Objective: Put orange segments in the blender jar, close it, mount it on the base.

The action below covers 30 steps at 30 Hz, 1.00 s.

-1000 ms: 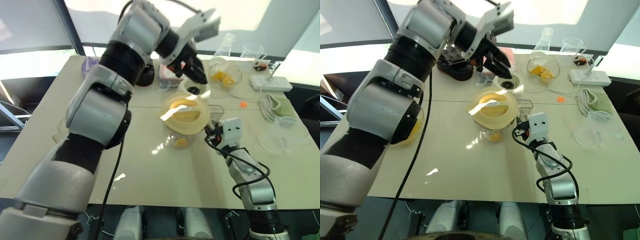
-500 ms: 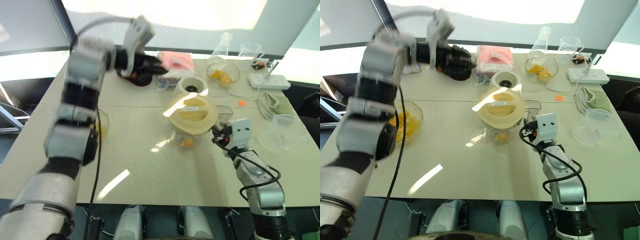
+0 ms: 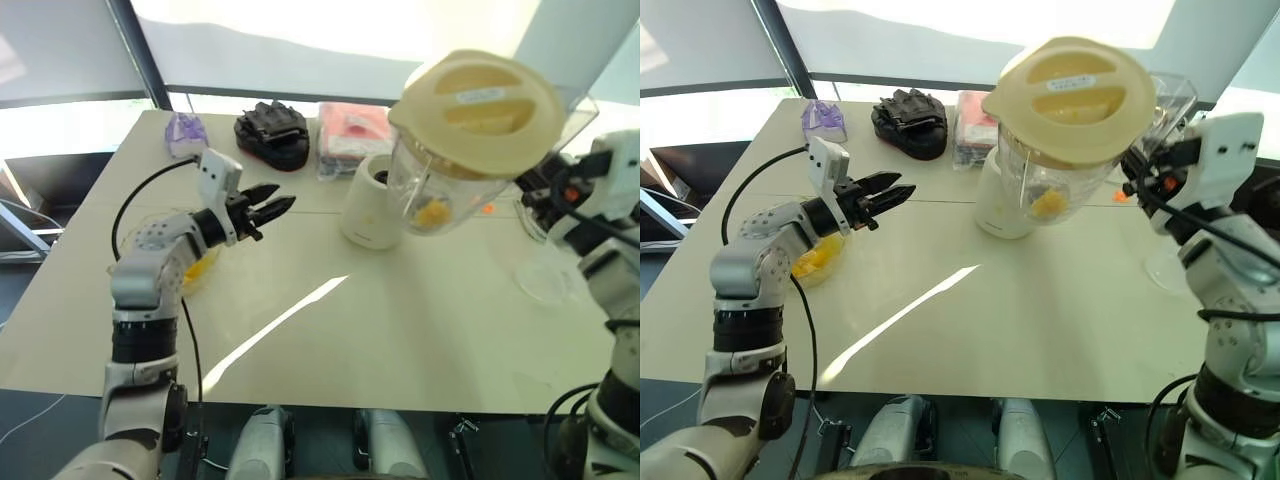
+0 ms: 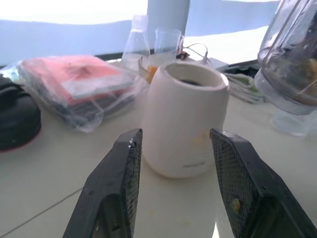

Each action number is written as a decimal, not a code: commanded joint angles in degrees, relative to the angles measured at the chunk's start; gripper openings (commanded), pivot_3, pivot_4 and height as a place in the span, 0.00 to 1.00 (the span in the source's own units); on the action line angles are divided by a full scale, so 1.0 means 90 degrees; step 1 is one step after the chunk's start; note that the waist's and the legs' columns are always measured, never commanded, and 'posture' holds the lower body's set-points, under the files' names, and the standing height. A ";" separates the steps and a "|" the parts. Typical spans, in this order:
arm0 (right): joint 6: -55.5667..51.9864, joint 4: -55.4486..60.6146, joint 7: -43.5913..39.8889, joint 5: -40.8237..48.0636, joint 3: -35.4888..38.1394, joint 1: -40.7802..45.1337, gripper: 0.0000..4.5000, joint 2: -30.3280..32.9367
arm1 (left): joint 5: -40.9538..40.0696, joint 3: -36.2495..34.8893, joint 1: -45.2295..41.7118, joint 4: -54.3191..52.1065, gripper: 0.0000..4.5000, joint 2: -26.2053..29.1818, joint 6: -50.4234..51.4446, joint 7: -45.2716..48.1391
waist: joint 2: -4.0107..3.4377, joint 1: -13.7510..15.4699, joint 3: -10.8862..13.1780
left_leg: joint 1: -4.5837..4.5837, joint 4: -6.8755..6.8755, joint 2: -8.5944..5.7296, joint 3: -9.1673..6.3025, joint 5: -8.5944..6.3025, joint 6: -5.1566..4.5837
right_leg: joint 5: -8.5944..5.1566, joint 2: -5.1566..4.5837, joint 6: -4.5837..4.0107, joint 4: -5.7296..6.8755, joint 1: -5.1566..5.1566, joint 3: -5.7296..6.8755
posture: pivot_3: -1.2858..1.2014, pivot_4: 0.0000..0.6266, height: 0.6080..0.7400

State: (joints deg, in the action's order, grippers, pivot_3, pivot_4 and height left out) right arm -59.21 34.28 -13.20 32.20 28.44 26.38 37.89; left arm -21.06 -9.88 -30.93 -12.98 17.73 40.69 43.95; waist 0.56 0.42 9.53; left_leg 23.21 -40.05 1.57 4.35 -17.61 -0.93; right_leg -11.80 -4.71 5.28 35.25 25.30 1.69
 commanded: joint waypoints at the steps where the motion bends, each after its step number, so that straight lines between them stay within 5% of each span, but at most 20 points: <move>1: -0.0212 -0.0336 0.0235 0.0148 0.0108 0.0953 0.19 0.0185 | -0.0364 0.0048 0.0216 -0.0869 0.49 0.0047 0.0155 -0.0303 | -0.0004 -0.0050 0.0001 | -0.0001 0.0000 0.0000 0.0002 0.0000 0.0000 | 0.0002 0.0001 -0.0001 0.0001 0.0002 -0.0003 | 0.52 0.24 1.00; 14: 0.1115 -0.4435 0.0268 -0.1066 -0.1470 0.3591 0.19 -0.0209 | -0.0200 0.0846 0.1027 -0.1675 0.49 0.0597 -0.0294 -0.0686 | -0.0009 -0.0158 0.0002 | 0.0006 0.0005 -0.0001 0.0010 0.0001 0.0001 | 0.0006 0.0004 0.0001 -0.0005 0.0009 -0.0006 | 0.52 0.24 1.00; 30: 0.1791 -0.5841 -0.0041 -0.1622 -0.1927 0.3813 0.19 -0.0793 | -0.0072 0.1123 0.1455 -0.1870 0.49 0.0659 -0.0661 -0.1223 | -0.0014 -0.0133 0.0006 | 0.0012 0.0011 0.0004 0.0012 0.0002 0.0003 | 0.0007 0.0003 0.0003 -0.0006 0.0013 0.0002 | 0.52 0.24 1.00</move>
State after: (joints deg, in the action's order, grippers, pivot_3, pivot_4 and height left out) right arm -43.36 -19.82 -13.29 18.10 10.57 59.11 30.35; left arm -21.83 0.38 -18.00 -27.25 23.36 36.48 33.43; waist 0.44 -0.77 9.58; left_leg 23.31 -39.96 1.61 4.45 -17.59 -0.89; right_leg -11.74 -4.68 5.31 35.20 25.42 1.71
